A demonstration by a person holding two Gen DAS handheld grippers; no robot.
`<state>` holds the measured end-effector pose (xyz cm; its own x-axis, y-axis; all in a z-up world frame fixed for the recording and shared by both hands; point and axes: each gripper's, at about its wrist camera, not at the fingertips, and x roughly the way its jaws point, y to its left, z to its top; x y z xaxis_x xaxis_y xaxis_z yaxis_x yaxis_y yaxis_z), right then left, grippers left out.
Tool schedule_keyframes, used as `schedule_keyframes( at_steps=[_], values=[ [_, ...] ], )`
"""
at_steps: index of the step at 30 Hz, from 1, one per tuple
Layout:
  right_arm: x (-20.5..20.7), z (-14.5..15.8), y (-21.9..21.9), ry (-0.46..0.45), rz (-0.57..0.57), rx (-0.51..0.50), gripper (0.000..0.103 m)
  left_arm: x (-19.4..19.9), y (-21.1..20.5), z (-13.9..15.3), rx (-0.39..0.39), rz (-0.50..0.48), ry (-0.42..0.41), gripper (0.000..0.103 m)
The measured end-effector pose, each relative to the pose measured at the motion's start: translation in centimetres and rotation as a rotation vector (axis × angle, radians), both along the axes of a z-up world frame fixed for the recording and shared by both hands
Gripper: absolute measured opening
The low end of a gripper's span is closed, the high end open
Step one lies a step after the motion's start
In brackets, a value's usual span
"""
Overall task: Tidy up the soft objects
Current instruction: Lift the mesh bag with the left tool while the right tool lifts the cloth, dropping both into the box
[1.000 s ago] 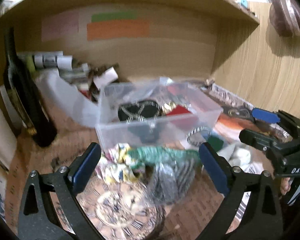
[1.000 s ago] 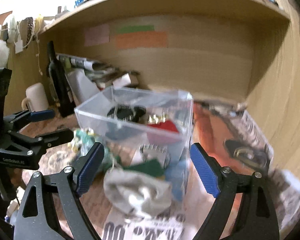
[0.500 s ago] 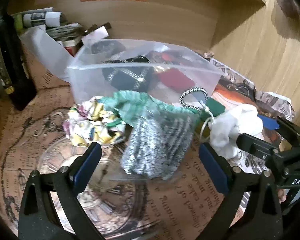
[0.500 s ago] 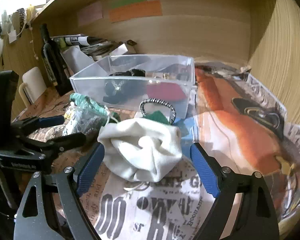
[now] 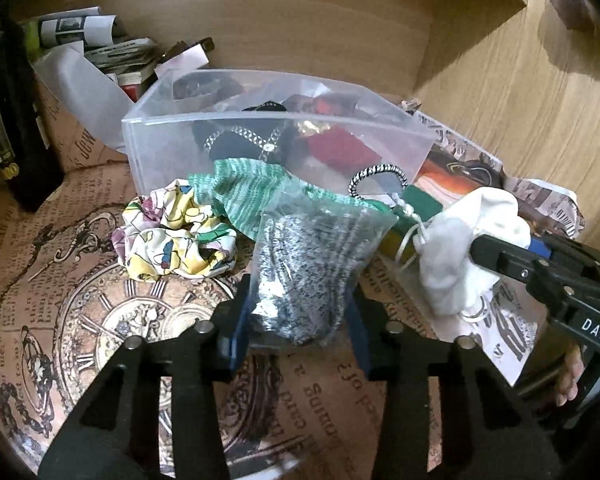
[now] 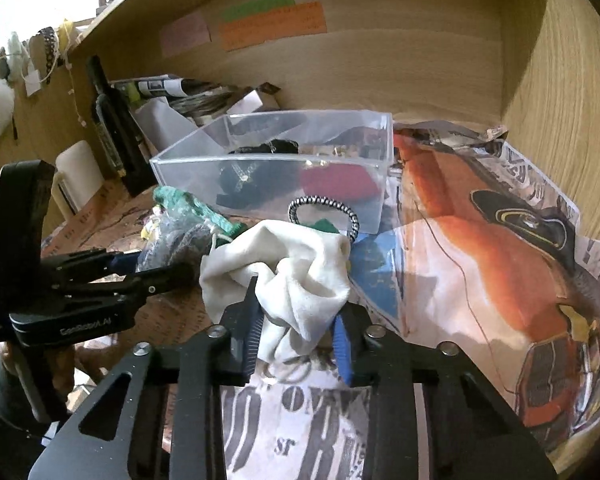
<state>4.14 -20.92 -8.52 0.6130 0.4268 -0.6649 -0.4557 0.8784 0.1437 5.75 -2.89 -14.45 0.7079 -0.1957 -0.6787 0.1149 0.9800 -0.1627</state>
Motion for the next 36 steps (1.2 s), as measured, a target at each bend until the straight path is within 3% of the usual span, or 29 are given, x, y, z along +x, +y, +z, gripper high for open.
schedule_keyframes(
  at_steps=[13,23,29,36],
  values=[
    [0.2,4.1,-0.5,-0.130,-0.023,0.057,0.027,-1.6,0.7,4.8,-0.015,0.011,-0.139,0.039],
    [3.0,7.2,-0.2,-0.248,-0.048,0.102,0.027,0.7,3.4,9.0,-0.028,0.071,-0.242,0.039],
    [5.5,7.7,0.8,-0.267,-0.041,0.114,0.027,3.2,5.2,10.4,-0.023,0.099,-0.252,0.039],
    [8.7,7.3,2.7,-0.257,-0.016,0.088,0.027,6.7,6.3,10.2,0.004,0.126,-0.211,0.039]
  ],
)
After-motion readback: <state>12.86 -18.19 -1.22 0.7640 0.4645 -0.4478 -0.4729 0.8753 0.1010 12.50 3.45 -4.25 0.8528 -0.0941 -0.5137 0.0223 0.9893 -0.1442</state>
